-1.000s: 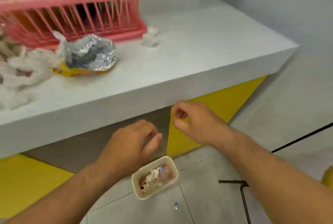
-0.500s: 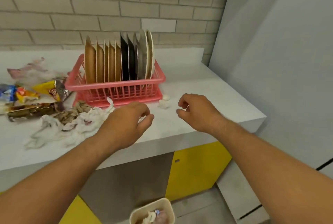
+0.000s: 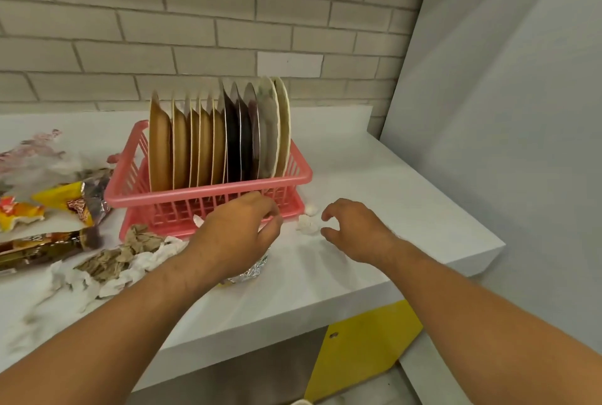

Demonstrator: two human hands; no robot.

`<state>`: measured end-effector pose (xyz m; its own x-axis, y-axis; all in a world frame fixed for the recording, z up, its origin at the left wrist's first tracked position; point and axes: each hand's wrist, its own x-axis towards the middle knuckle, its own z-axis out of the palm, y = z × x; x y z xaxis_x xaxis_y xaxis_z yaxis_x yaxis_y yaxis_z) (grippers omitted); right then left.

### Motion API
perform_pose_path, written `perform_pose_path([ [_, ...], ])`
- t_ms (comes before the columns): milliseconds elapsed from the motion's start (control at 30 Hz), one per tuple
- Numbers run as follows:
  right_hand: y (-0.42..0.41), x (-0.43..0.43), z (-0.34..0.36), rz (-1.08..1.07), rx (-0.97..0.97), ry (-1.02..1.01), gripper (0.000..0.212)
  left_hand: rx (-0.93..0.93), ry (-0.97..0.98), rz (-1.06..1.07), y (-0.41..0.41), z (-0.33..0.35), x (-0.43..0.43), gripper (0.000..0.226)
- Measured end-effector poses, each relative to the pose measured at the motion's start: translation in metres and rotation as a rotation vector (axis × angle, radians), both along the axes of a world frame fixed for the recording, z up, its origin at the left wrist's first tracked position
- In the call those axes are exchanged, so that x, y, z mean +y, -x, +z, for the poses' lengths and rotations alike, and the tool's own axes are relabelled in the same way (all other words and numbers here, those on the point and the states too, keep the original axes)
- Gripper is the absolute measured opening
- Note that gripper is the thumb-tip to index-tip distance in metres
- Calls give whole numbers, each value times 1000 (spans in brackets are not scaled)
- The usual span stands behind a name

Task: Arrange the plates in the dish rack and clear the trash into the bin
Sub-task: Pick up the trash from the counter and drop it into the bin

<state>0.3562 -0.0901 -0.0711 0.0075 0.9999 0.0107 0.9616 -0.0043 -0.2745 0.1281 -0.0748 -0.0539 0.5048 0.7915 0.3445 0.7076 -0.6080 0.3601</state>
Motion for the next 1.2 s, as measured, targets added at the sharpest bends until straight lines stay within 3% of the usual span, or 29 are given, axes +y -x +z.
perform_pose_path([
  [167, 17, 40, -38, 126, -8, 8, 39, 6, 54, 50, -4, -15, 10, 21],
  [367, -8, 51, -80, 299, -233, -70, 25, 90, 116, 119, -27, -30, 27, 24],
  [500, -43, 42, -84, 323, -123, -35, 29, 170, 85, 117, -71, -45, 46, 31],
  [667, -79, 43, -74, 234, -17, 46, 35, 583, -164, 51, -121, -80, 77, 38],
  [833, -110, 48, -73, 192, 105, 60, 38, 837, -91, 212, -152, -85, 104, 55],
  [1033, -132, 54, -75, 111, 342, 9, 37, 726, -135, 170, -162, -88, 93, 36],
  [1200, -129, 58, -71, 71, 373, -14, 33, 543, -185, 155, -153, -91, 63, 30],
])
